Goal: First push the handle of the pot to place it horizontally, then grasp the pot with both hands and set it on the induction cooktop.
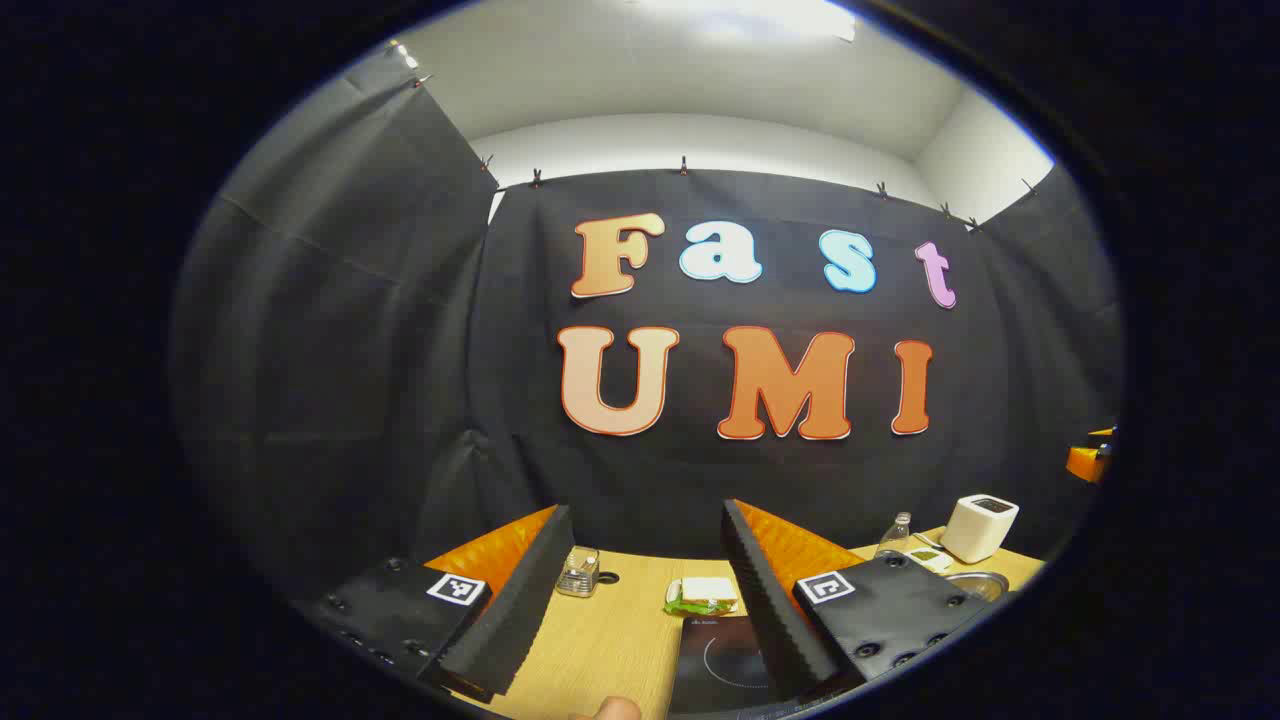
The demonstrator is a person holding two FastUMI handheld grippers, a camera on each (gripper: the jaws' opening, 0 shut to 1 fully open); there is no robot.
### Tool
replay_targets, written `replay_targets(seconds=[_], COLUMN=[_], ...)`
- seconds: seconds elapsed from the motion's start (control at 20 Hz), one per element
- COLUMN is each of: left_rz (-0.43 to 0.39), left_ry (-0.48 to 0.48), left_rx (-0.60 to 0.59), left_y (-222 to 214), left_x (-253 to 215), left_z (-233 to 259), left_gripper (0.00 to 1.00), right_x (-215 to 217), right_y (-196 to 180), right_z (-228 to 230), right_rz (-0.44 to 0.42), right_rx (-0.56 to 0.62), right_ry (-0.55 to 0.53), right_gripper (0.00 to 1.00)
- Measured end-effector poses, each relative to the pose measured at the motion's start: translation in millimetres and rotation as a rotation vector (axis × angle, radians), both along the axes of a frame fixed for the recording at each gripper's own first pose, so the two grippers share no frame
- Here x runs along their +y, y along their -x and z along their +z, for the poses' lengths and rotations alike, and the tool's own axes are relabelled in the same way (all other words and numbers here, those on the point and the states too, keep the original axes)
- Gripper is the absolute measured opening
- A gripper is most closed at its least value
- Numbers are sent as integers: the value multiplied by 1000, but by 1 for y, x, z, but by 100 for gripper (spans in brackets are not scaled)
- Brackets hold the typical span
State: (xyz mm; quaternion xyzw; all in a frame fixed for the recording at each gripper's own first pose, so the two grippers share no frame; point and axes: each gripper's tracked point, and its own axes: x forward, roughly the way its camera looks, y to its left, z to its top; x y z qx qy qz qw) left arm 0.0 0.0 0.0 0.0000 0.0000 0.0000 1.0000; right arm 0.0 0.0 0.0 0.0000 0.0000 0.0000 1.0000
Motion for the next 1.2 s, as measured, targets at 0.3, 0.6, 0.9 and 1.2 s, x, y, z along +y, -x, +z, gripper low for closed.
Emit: replay_targets(seconds=[0.3,0.6,0.9,1.2], left_rz=[5,-6,17,28], left_ry=[-14,6,-14,-18], left_rx=[-27,-26,-43,-57], left_y=[15,28,34,39], left_x=[-8,-5,4,9], left_z=[12,17,25,29], left_gripper=[97,99,97,98], right_x=[-15,-8,-3,8], right_y=[4,10,13,18], right_z=[0,3,-3,-14], right_rz=[-23,3,17,70], right_rx=[-5,-15,3,23], right_ry=[-20,-28,-20,-27], right_gripper=[95,95,95,90])
